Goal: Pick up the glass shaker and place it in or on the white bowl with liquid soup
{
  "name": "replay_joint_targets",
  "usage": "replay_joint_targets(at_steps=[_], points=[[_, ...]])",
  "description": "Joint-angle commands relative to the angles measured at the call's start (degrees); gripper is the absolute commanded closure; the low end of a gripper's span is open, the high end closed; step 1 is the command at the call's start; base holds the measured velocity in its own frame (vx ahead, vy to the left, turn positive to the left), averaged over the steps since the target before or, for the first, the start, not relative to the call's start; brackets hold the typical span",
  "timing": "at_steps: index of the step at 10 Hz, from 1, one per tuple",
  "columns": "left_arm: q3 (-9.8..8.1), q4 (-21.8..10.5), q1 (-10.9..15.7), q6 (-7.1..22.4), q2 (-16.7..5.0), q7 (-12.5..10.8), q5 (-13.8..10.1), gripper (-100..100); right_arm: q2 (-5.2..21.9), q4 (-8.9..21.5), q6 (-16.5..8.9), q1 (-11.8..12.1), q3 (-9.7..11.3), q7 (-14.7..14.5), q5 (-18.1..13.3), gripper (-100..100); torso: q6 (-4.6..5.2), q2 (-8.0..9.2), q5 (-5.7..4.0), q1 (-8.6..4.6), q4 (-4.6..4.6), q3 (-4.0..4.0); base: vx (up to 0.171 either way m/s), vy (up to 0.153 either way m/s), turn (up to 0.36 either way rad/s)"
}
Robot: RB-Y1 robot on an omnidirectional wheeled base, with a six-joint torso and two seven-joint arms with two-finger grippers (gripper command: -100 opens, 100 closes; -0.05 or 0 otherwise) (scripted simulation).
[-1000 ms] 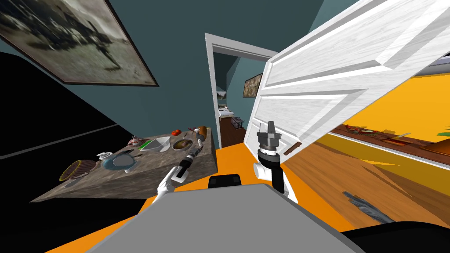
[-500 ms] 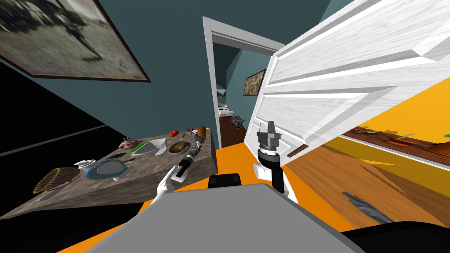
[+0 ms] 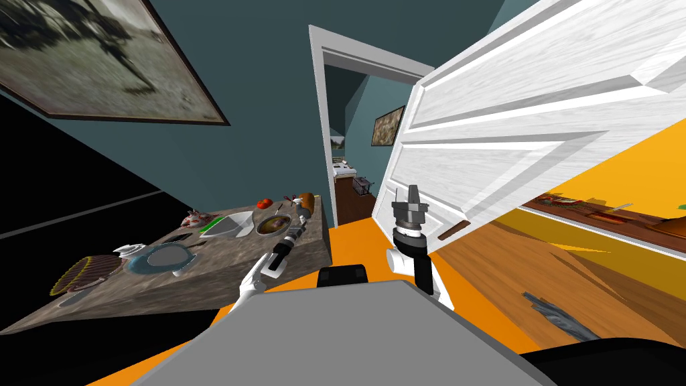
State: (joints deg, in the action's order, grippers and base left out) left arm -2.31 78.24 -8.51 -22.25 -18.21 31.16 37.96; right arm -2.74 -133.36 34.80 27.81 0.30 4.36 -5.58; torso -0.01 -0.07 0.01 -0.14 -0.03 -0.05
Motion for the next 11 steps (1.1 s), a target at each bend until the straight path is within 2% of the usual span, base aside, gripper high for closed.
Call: replay_joint_targets(at_steps=[1,2,3,5,8,10,11], points=[[0.00,0.0,0.0,0.0,0.0,0.0,0.0,100,0.0,0.0,0.0,0.0,0.0,0.0,0.0,0,0.00,0.00,0.00,0.00,0.00,0.00,0.000,0.000,0.000],[0.00,0.0,0.0,0.0,0.0,0.0,0.0,0,0.0,0.0,0.0,0.0,0.0,0.0,0.0,0,0.00,0.00,0.00,0.00,0.00,0.00,0.000,0.000,0.000],[0.14,1.1,0.3,0.9,-0.6,-0.7,-0.9,100,0.0,0.0,0.0,0.0,0.0,0.0,0.0,0,0.00,0.00,0.00,0.00,0.00,0.00,-0.140,-0.032,-0.043],[0.10,2.5,0.9,2.3,-1.6,-1.6,-2.2,100,0.0,0.0,0.0,0.0,0.0,0.0,0.0,0,-0.02,0.82,0.04,-0.19,0.07,0.42,-0.223,-0.052,-0.044],[-0.02,5.4,2.2,4.9,-3.7,-3.5,-4.5,100,0.0,0.0,0.0,0.0,0.0,0.0,0.0,0,0.02,0.77,0.04,-0.09,0.14,0.43,-0.166,-0.031,-0.061],[-0.10,7.5,3.2,6.8,-5.4,-5.0,-6.1,100,0.0,0.0,0.0,0.0,0.0,0.0,0.0,0,0.03,0.82,0.04,-0.10,0.18,0.48,-0.168,-0.036,-0.066],[-0.18,9.7,4.1,8.7,-7.3,-6.5,-7.6,100,0.0,0.0,0.0,0.0,0.0,0.0,0.0,0,0.05,0.81,0.04,-0.12,0.18,0.47,-0.234,-0.030,-0.116]])
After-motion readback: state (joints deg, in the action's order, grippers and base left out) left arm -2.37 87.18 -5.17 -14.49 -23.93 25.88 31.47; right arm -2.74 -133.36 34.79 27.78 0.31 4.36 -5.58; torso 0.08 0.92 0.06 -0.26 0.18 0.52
